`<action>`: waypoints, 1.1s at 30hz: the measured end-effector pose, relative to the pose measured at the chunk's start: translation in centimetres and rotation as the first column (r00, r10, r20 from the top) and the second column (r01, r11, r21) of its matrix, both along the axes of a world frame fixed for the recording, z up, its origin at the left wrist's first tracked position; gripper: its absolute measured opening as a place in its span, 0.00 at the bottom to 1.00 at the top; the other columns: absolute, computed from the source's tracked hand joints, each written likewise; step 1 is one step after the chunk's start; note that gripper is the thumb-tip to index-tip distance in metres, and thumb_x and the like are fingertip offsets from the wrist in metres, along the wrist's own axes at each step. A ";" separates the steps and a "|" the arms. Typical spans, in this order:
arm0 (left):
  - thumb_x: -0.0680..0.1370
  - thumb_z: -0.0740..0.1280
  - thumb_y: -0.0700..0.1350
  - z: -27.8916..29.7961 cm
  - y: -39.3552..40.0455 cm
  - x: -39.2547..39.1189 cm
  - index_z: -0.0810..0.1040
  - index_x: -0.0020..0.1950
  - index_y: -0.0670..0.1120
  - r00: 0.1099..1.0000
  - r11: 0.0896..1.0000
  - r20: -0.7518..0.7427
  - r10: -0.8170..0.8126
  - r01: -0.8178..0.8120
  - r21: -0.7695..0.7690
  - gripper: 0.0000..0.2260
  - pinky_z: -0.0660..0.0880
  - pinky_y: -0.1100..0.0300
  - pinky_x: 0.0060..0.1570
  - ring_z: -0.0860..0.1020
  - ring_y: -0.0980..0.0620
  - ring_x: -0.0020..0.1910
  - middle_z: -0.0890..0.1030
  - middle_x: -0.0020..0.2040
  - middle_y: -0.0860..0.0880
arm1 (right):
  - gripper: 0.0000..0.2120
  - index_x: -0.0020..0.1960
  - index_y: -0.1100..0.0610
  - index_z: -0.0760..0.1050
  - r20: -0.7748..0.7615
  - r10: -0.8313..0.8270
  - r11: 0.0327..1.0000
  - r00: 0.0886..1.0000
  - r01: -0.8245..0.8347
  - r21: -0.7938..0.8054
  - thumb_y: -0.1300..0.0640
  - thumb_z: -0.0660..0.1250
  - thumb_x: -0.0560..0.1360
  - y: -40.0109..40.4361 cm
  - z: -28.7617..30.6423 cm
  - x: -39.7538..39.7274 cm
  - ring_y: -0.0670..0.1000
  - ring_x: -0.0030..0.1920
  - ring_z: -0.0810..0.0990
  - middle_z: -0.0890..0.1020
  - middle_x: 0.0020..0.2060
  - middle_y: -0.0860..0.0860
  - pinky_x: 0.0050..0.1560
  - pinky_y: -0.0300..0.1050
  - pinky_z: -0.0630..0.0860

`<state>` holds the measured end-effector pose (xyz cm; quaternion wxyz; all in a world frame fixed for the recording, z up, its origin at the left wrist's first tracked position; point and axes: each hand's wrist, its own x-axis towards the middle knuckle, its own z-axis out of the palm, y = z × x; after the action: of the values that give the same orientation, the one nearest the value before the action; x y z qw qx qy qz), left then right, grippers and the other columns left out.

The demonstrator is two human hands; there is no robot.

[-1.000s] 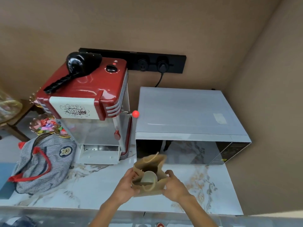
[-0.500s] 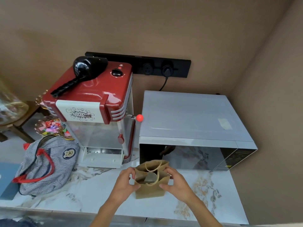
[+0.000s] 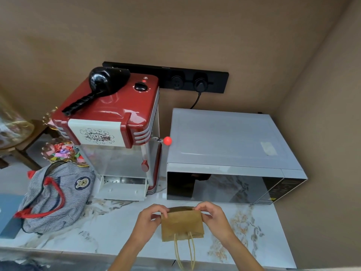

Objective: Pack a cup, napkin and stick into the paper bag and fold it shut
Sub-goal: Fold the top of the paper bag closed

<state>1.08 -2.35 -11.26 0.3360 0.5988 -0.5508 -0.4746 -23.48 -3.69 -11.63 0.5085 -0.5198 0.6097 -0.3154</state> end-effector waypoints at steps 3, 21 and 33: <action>0.73 0.63 0.22 -0.1 0.0 0.2 0.85 0.32 0.51 0.998 0.998 -0.013 -0.055 0.054 -0.042 0.25 0.74 0.68 0.49 0.80 0.60 0.52 0.84 0.50 0.48 | 0.20 0.43 0.52 0.85 0.053 -0.038 0.998 0.998 0.035 0.048 0.71 0.60 0.79 0.1 0.5 -0.3 0.46 0.53 0.84 0.87 0.47 0.47 0.60 0.43 0.79; 0.80 0.57 0.48 1.3 -2.8 -4.2 0.80 0.56 0.54 0.485 0.872 0.792 -0.370 0.475 0.117 0.12 0.75 0.52 0.47 0.80 0.44 0.48 0.84 0.51 0.46 | 0.11 0.56 0.55 0.80 -0.830 0.458 0.755 0.317 -0.632 0.175 0.51 0.63 0.80 -2.4 3.2 5.4 0.60 0.50 0.81 0.83 0.49 0.58 0.48 0.50 0.75; 0.82 0.58 0.48 0.0 -2.6 -3.6 0.77 0.60 0.58 0.439 0.874 0.837 -0.327 0.476 0.092 0.11 0.69 0.53 0.47 0.80 0.44 0.51 0.84 0.52 0.48 | 0.21 0.63 0.52 0.75 -0.851 0.431 0.721 0.300 -0.682 0.124 0.69 0.58 0.74 -1.9 2.4 3.9 0.62 0.50 0.80 0.83 0.51 0.57 0.52 0.52 0.75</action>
<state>-2.52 -4.91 -11.30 -0.0428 0.5728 -0.8040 -0.1540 -19.54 -5.61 -9.23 0.1555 -0.8441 0.5043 0.0947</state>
